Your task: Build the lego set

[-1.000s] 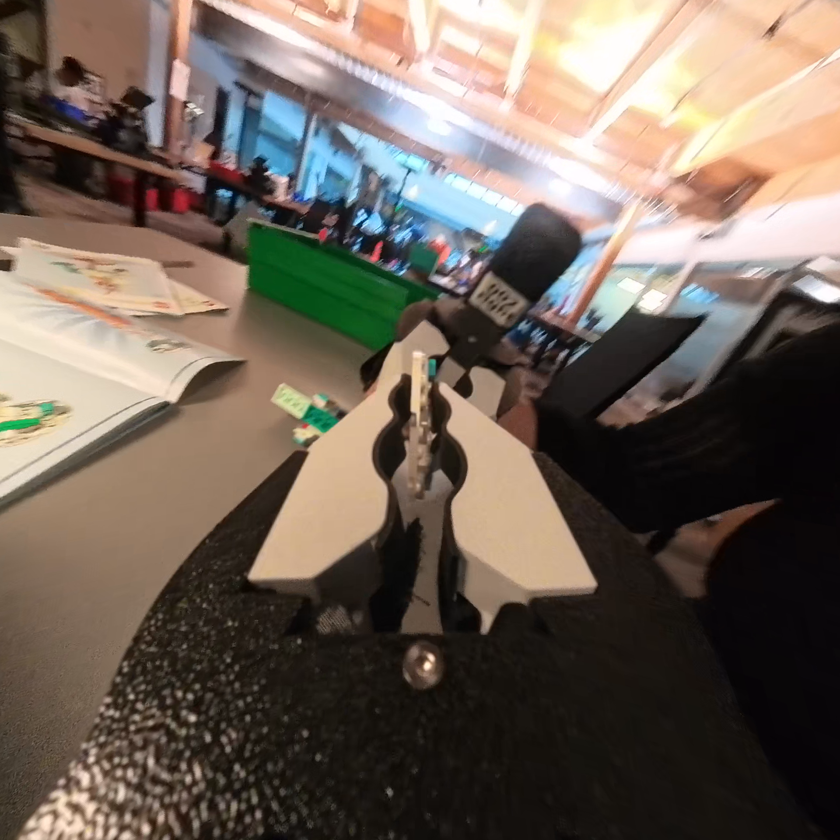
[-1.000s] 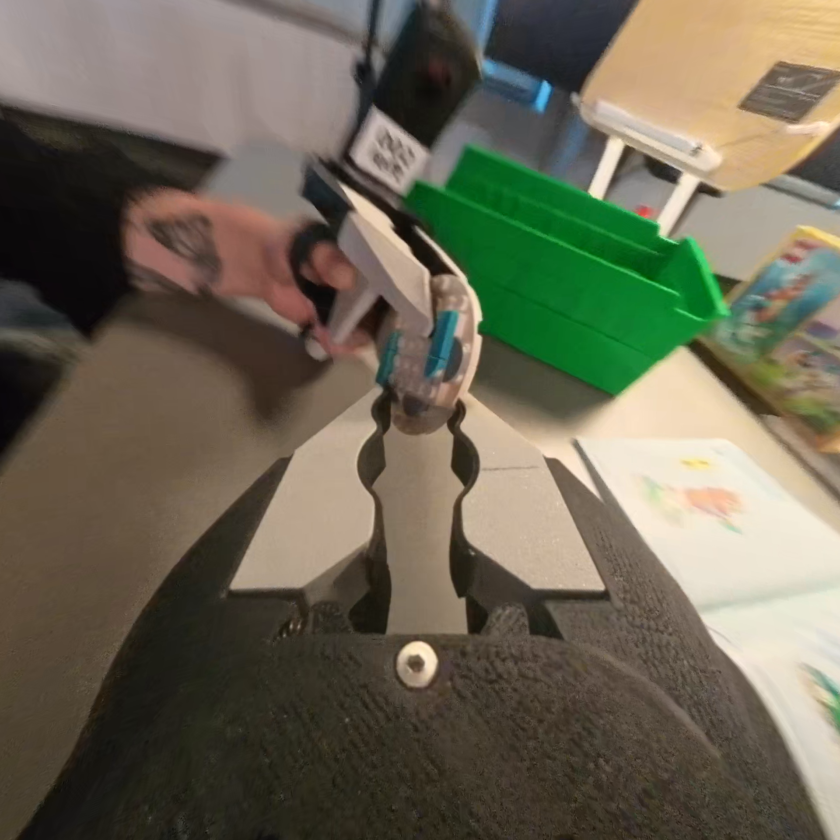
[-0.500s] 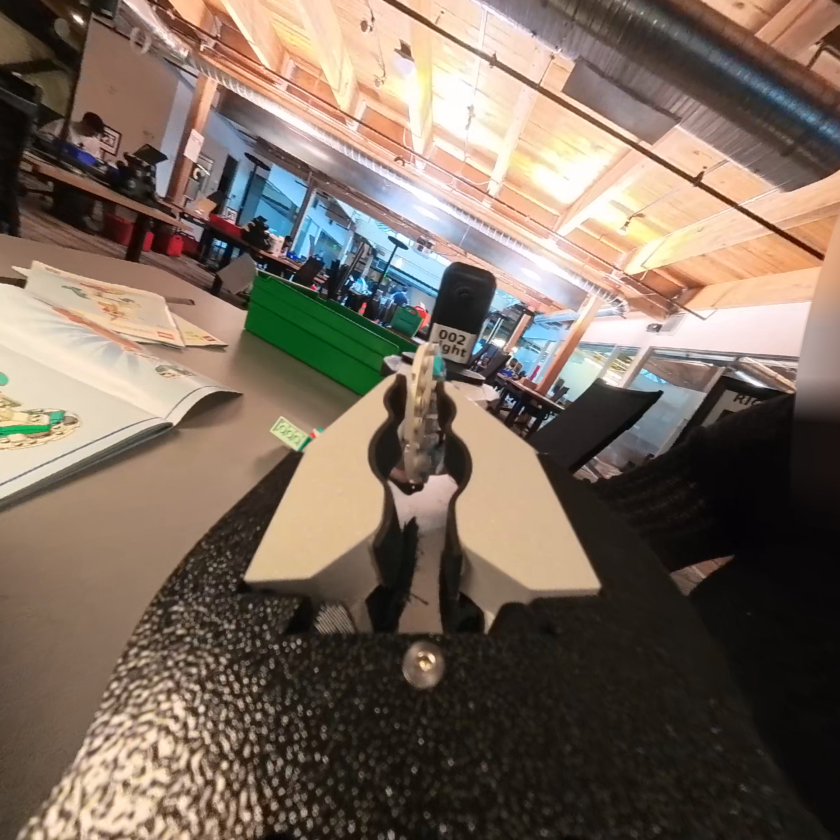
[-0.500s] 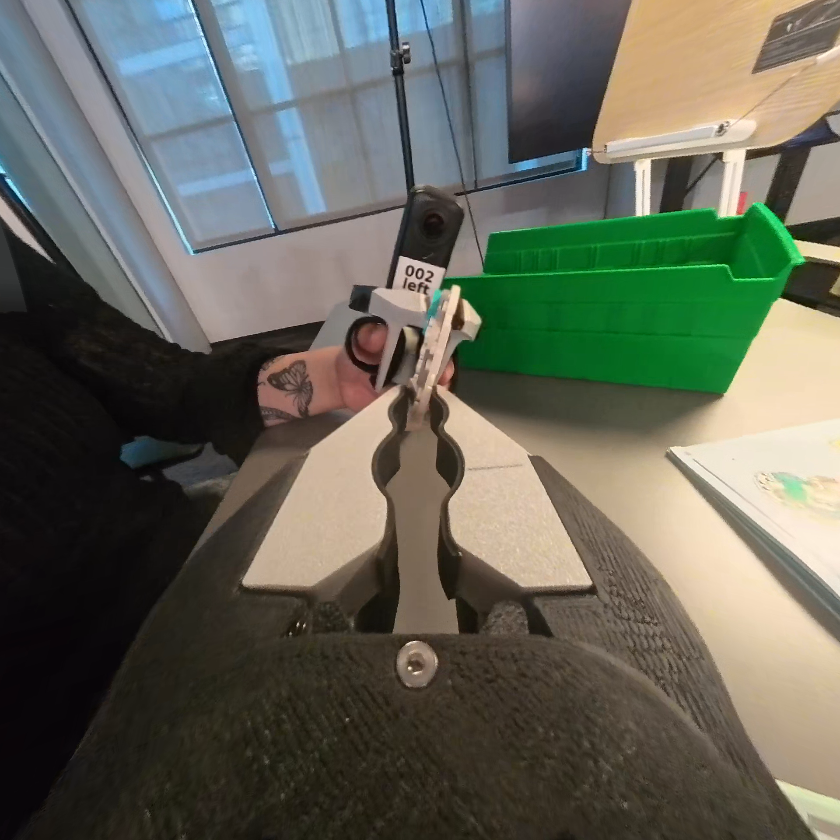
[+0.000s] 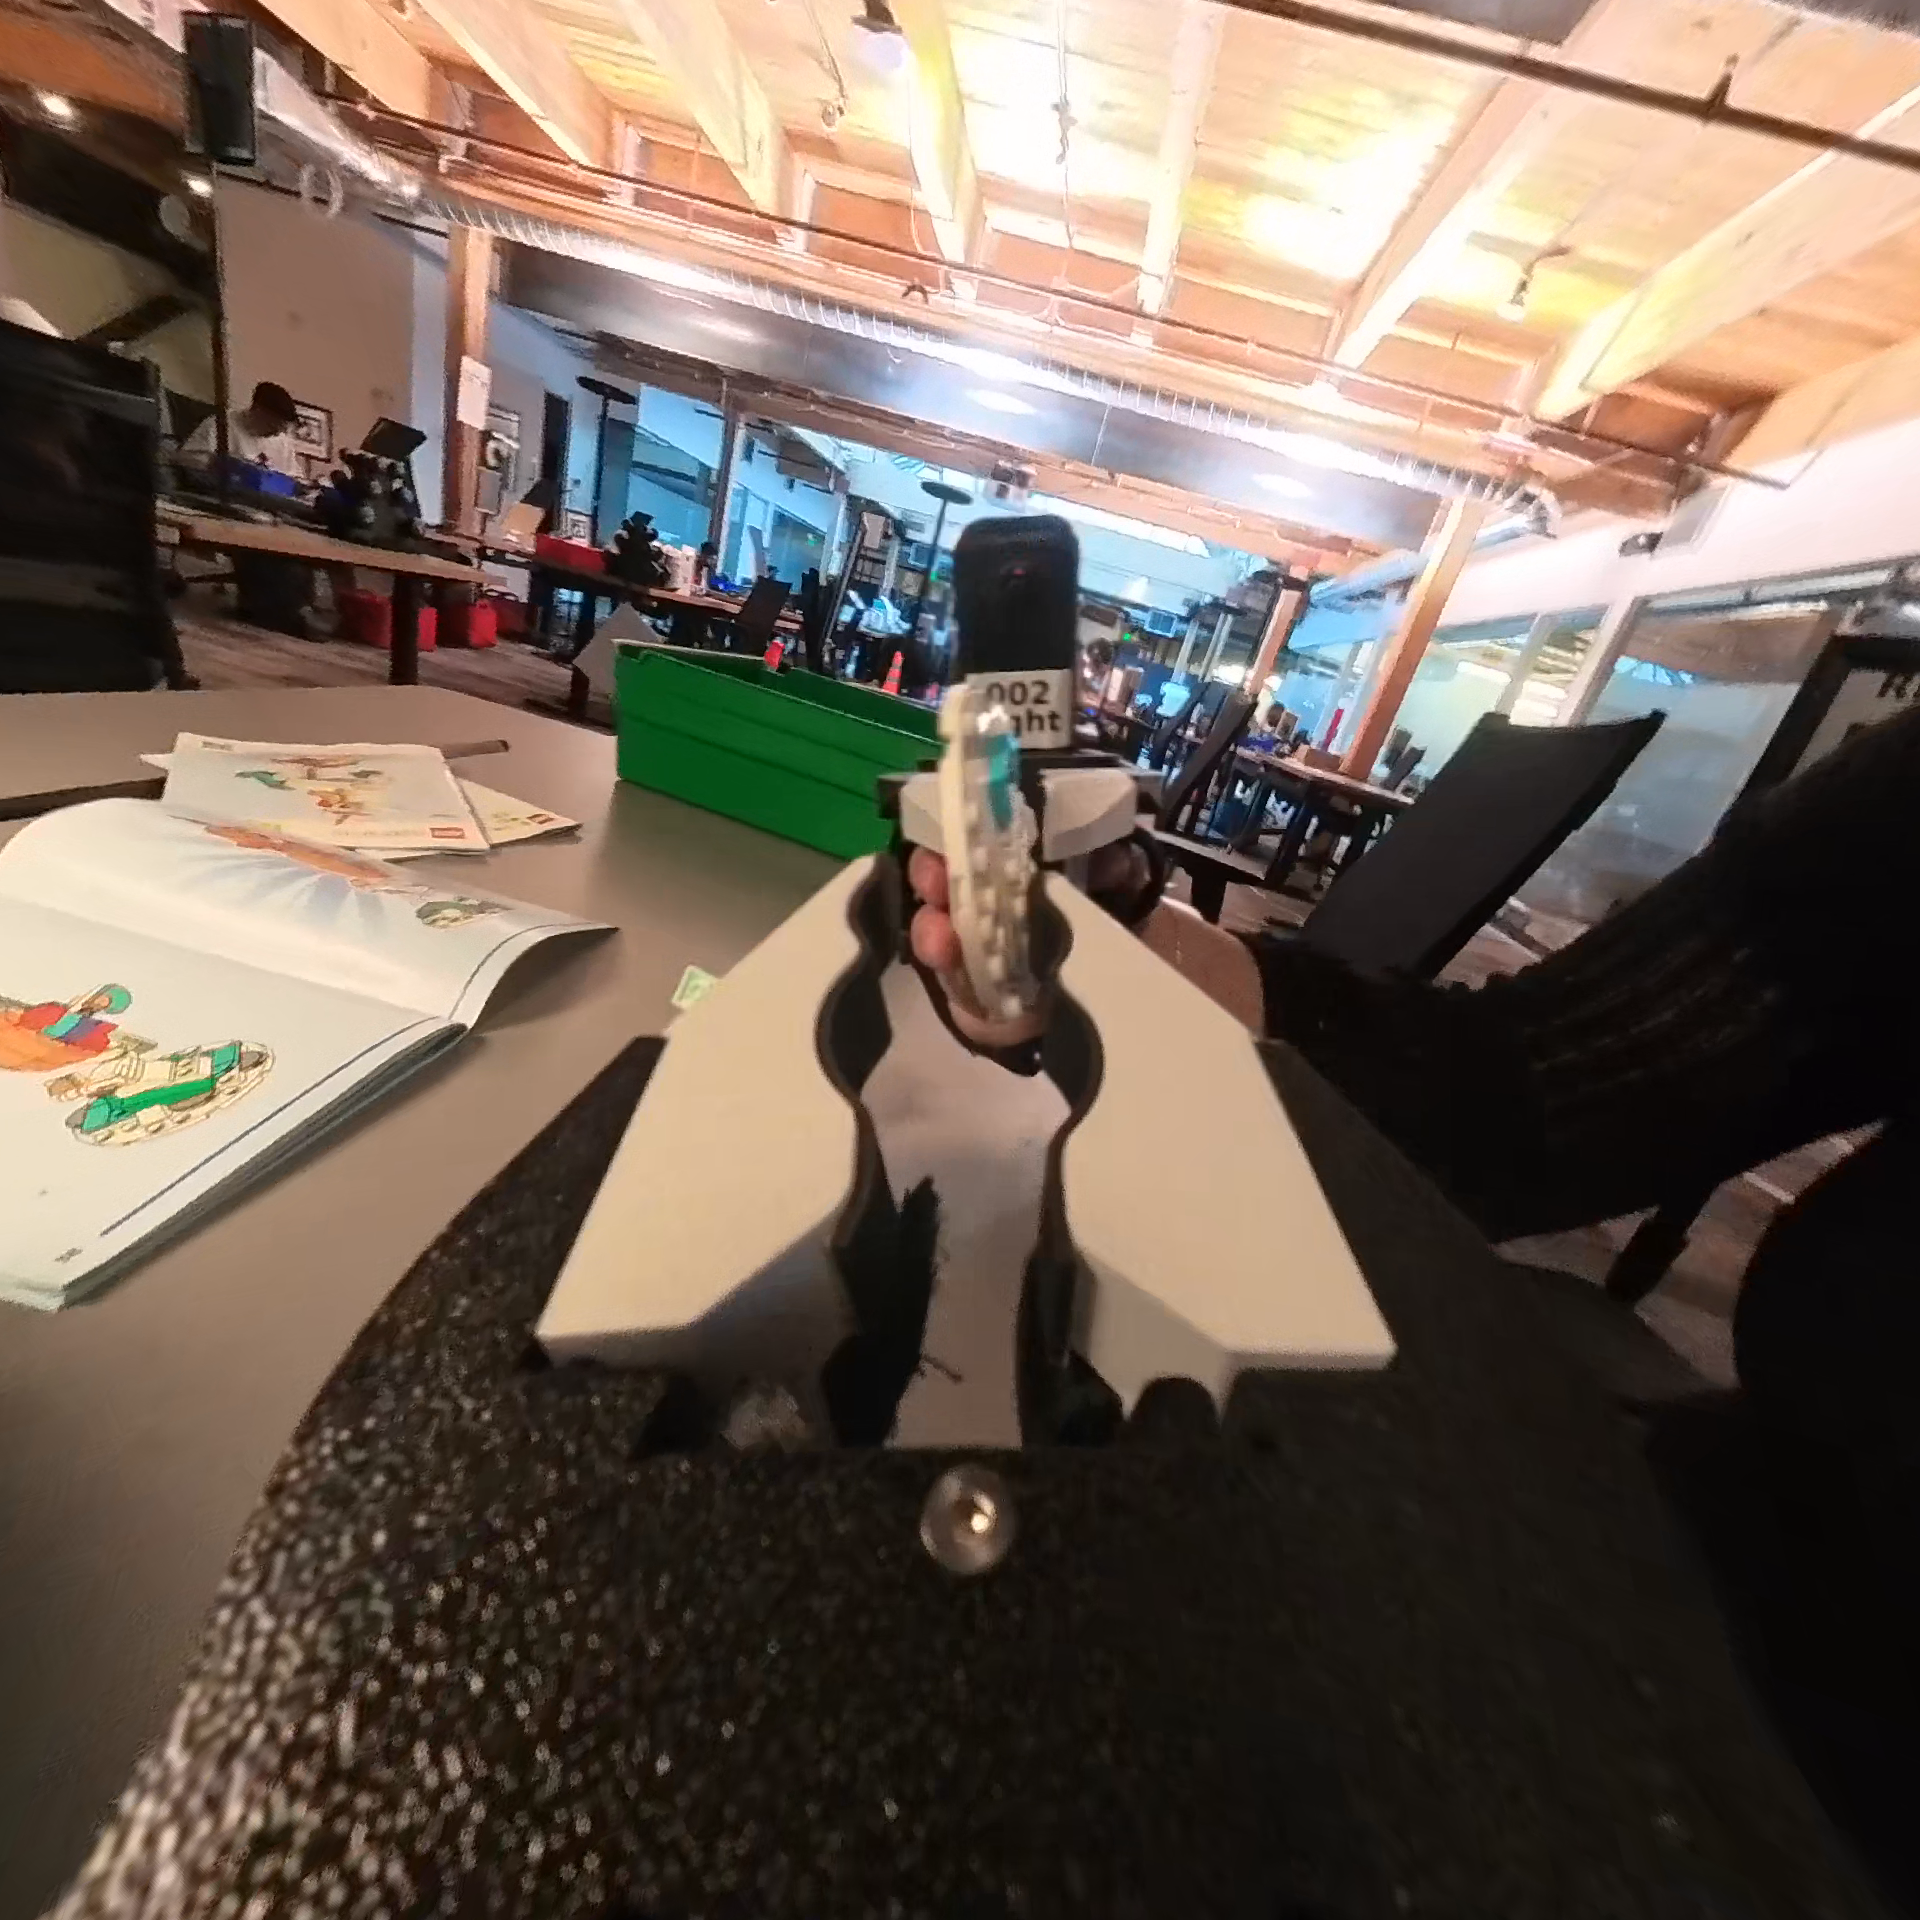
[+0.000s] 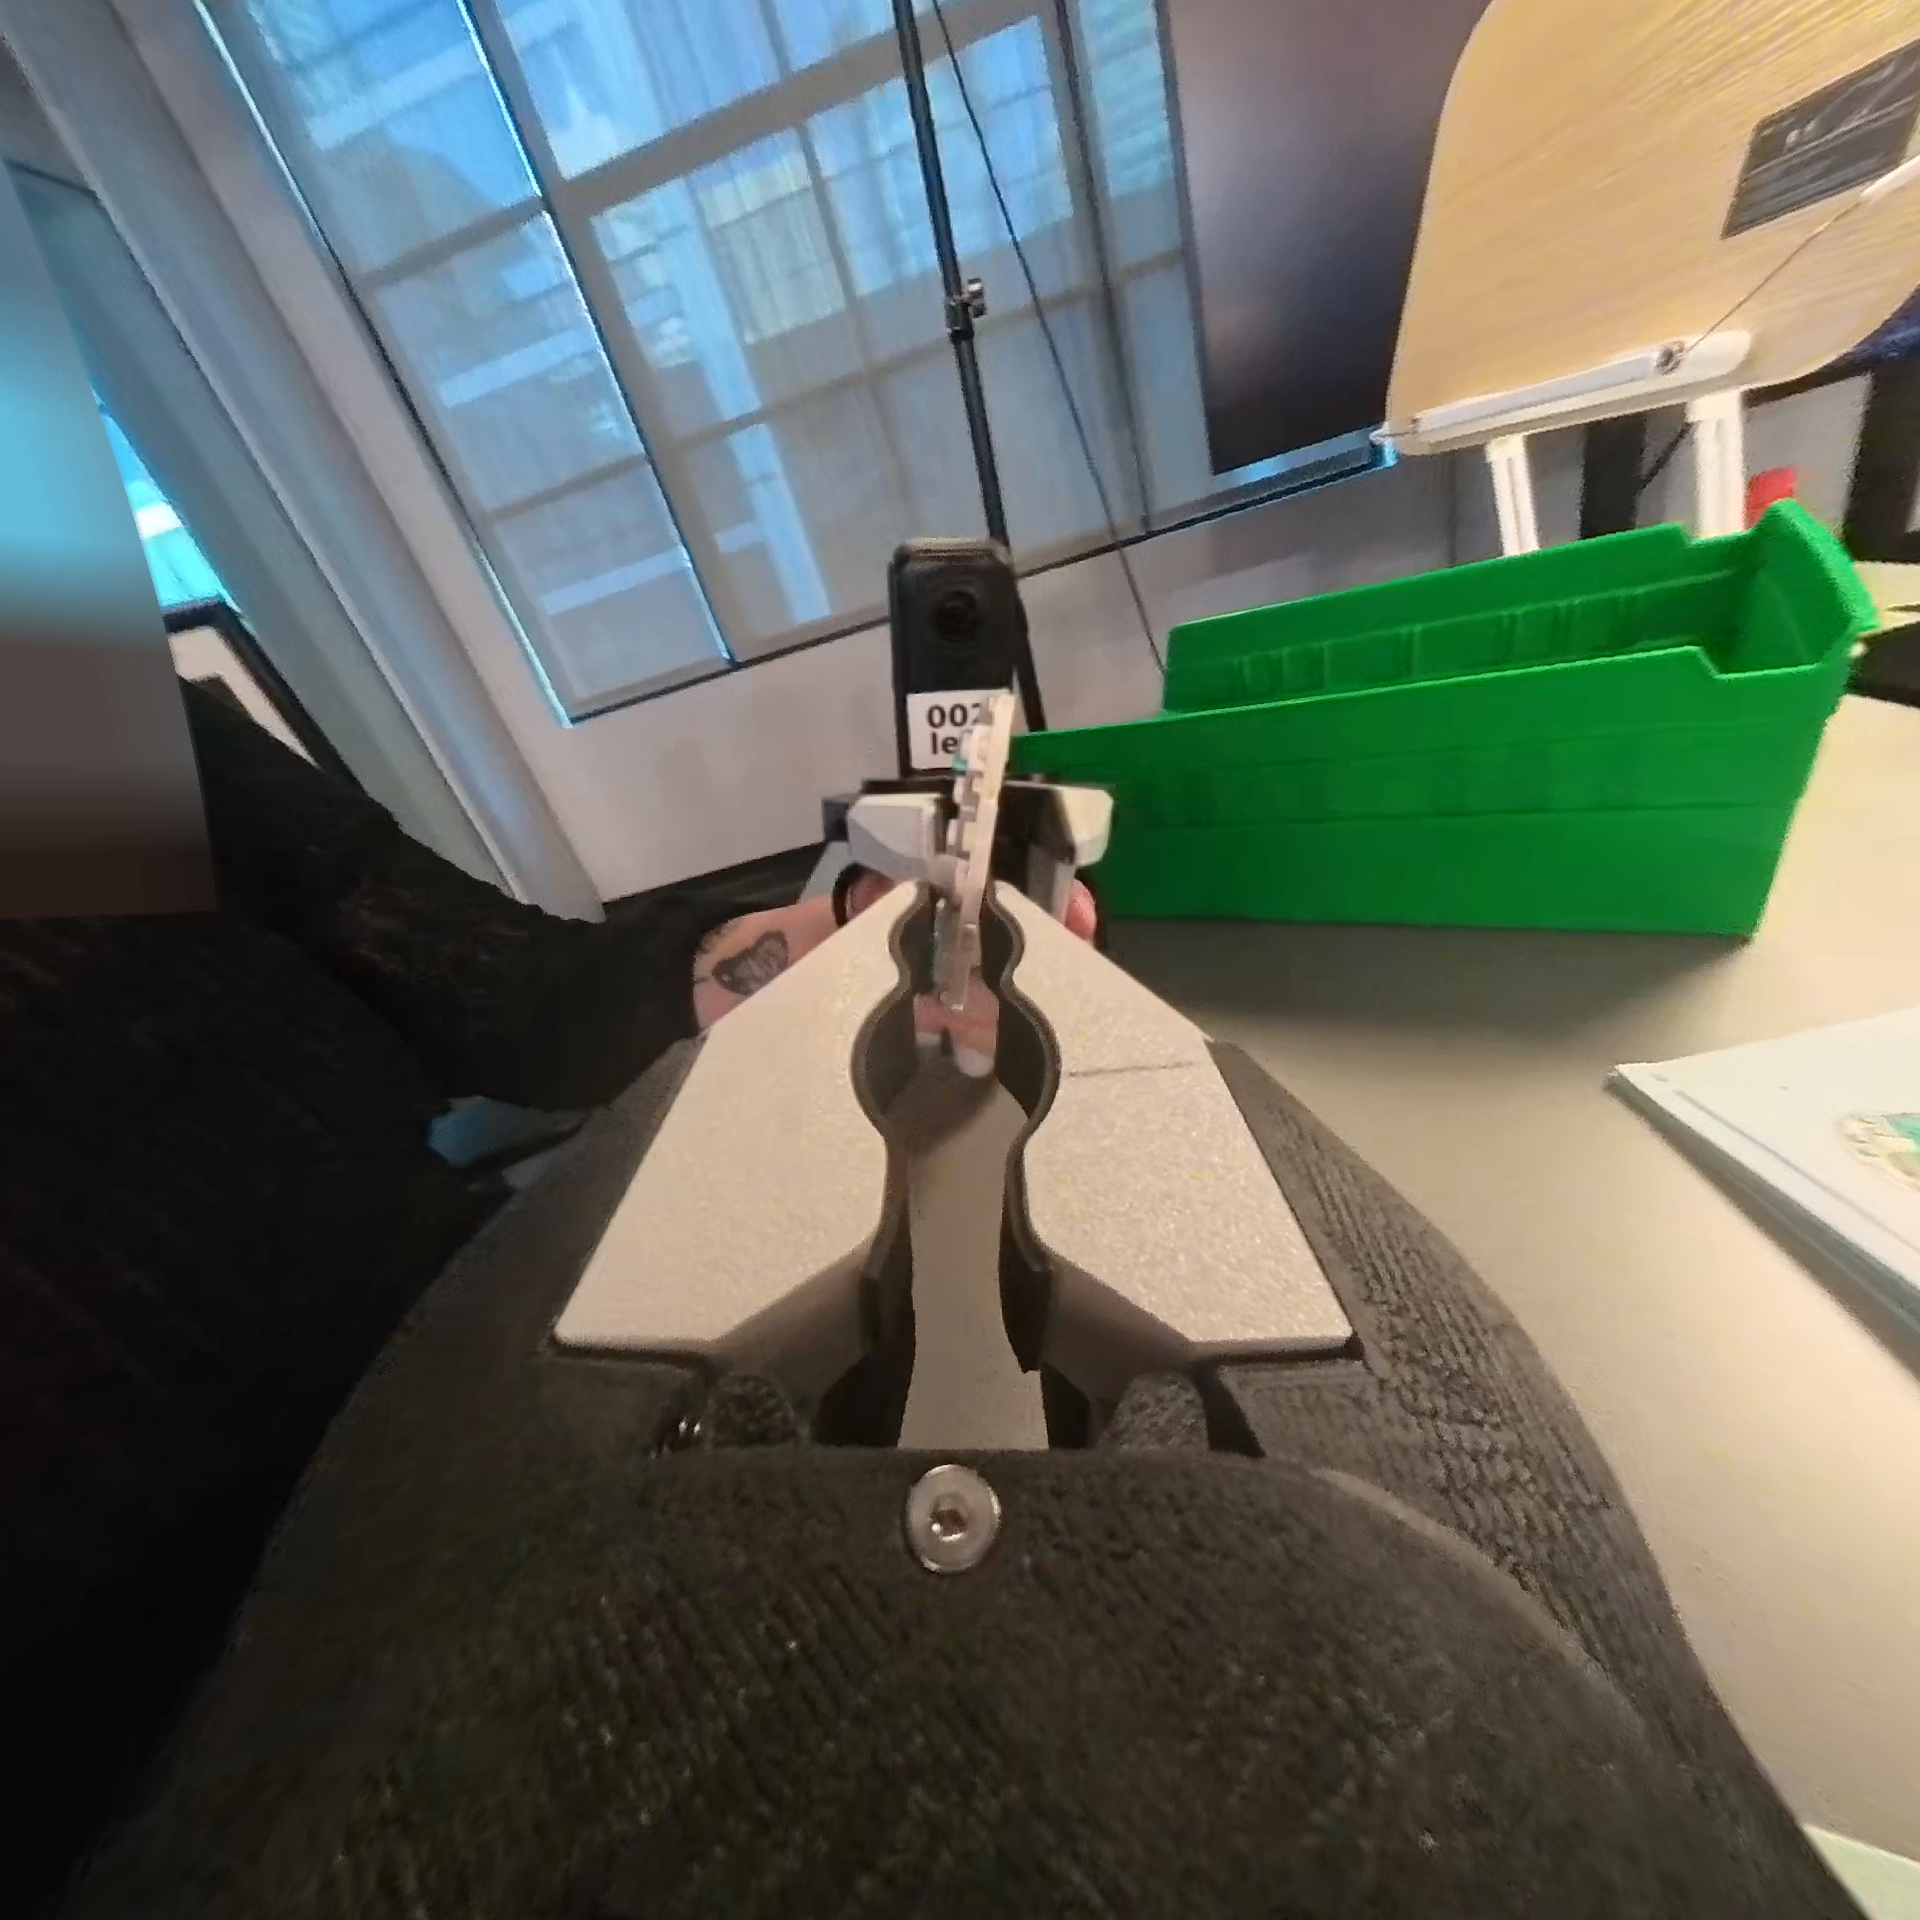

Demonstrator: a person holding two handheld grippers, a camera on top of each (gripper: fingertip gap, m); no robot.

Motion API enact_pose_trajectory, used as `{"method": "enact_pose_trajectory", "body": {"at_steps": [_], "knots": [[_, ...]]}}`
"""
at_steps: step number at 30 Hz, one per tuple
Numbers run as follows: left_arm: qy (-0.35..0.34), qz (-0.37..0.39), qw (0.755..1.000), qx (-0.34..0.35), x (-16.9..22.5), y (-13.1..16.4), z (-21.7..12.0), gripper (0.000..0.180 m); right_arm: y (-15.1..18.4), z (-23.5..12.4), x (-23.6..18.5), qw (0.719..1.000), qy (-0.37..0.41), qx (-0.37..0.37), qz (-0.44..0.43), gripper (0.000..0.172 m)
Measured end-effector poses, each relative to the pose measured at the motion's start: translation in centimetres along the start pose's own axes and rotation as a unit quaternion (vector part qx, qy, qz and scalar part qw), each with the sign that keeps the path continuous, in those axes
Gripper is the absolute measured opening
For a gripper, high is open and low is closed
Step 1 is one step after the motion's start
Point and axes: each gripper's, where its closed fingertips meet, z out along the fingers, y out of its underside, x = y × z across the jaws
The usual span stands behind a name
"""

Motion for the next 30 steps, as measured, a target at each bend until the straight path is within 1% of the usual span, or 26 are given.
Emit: {"method": "enact_pose_trajectory", "body": {"at_steps": [1, 3, 4, 5, 7, 9, 11, 14, 17, 19, 23, 26, 30], "knots": [[0.01, 0.007, 1.0, 0.003, 0.4, -0.1, 0.1, 0.01, 0.0, 0.0, 0.1, 1.0, 0.0, 0.001, 0.005, 0.006], [-0.002, 0.027, 1.0, 0.012, 0.4, -0.3, 0.2, 0.006, -0.2, -0.1, 0.5, 1.0, 0.015, 0.008, 0.006, 0.007], [-0.021, 0.044, 0.999, 0.014, 0.1, -0.4, 0.2, 0.005, -0.3, -0.1, 1.1, 0.999, 0.037, 0.012, 0.002, 0.008], [-0.053, 0.064, 0.996, 0.011, -0.6, -0.4, 0.2, 0.005, -0.4, -0.1, 2.0, 0.997, 0.073, 0.016, -0.013, 0.012], [-0.139, 0.109, 0.984, -0.018, -2.6, 0.1, 0.0, 0.004, -0.9, -0.1, 3.6, 0.985, 0.158, 0.027, -0.07, 0.029], [-0.197, 0.145, 0.969, -0.043, -3.8, 0.6, -0.1, 0.004, -1.1, 0.3, 4.1, 0.973, 0.204, 0.036, -0.102, 0.041], [-0.234, 0.158, 0.958, -0.053, -4.5, 0.8, -0.1, 0.004, -0.7, 0.7, 4.8, 0.963, 0.24, 0.03, -0.117, 0.05], [-0.27, 0.189, 0.941, -0.075, -5.1, 1.2, -0.2, 0.004, -0.3, 1.0, 5.4, 0.956, 0.267, 0.027, -0.122, 0.055], [-0.29, 0.211, 0.93, -0.084, -5.2, 1.3, -0.1, 0.004, -0.3, 1.2, 5.8, 0.948, 0.289, 0.029, -0.128, 0.057], [-0.294, 0.222, 0.926, -0.084, -5.1, 1.2, 0.0, 0.004, -0.5, 0.9, 6.0, 0.943, 0.303, 0.031, -0.138, 0.047], [-0.304, 0.23, 0.92, -0.093, -5.1, 1.5, 0.1, 0.005, -0.3, 0.9, 6.2, 0.941, 0.306, 0.025, -0.142, 0.047], [-0.321, 0.26, 0.904, -0.108, -5.2, 1.6, 0.2, 0.005, -0.2, 0.9, 6.2, 0.941, 0.306, 0.024, -0.142, 0.05], [-0.311, 0.259, 0.908, -0.109, -4.9, 1.5, 0.2, 0.005, -0.3, 0.7, 6.2, 0.947, 0.294, 0.024, -0.124, 0.047]]}}
